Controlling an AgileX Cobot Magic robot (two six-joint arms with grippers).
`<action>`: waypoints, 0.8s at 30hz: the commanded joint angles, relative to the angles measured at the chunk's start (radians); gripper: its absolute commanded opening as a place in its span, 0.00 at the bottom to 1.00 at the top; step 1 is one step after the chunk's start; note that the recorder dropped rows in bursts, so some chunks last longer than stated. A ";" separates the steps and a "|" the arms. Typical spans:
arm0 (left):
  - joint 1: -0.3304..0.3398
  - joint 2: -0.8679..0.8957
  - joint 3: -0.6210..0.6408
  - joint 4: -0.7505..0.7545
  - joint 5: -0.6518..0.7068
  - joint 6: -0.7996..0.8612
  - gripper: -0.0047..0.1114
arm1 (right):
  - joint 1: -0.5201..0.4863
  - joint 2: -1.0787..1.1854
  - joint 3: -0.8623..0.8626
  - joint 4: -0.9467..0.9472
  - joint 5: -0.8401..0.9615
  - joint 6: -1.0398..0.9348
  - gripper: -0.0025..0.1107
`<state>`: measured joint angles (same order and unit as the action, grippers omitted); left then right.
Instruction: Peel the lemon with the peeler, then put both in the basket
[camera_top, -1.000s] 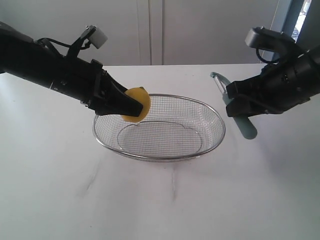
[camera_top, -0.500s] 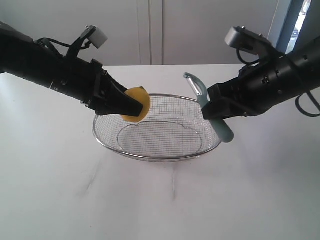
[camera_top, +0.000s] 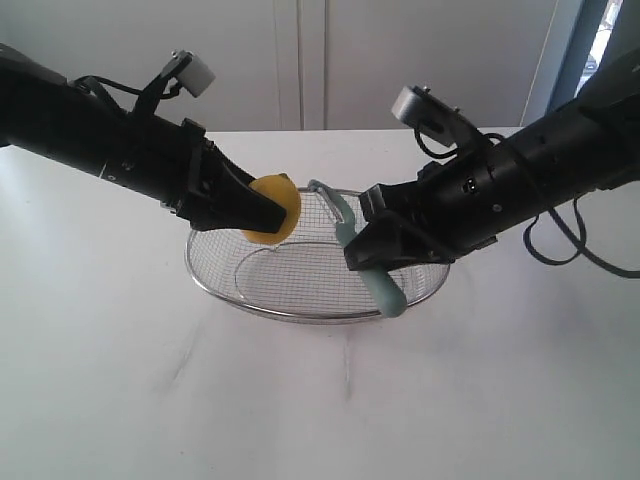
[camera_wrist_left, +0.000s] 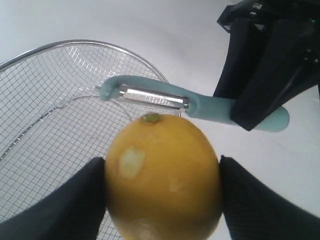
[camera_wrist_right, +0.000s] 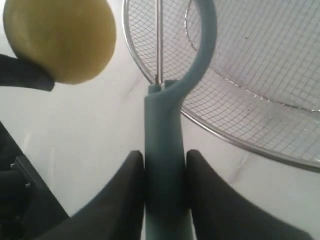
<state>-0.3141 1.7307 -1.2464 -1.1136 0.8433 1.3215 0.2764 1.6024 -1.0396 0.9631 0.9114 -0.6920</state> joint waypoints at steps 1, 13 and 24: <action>0.003 -0.010 0.005 -0.036 0.017 0.002 0.04 | 0.003 0.027 -0.006 0.081 0.065 -0.030 0.02; 0.003 -0.010 0.005 -0.038 0.017 0.002 0.04 | 0.003 0.085 -0.006 0.145 0.148 -0.043 0.02; 0.003 -0.010 0.005 -0.038 0.017 0.002 0.04 | 0.003 0.089 -0.006 0.162 0.149 -0.039 0.02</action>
<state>-0.3141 1.7307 -1.2464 -1.1174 0.8433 1.3215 0.2800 1.6934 -1.0396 1.1087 1.0628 -0.7220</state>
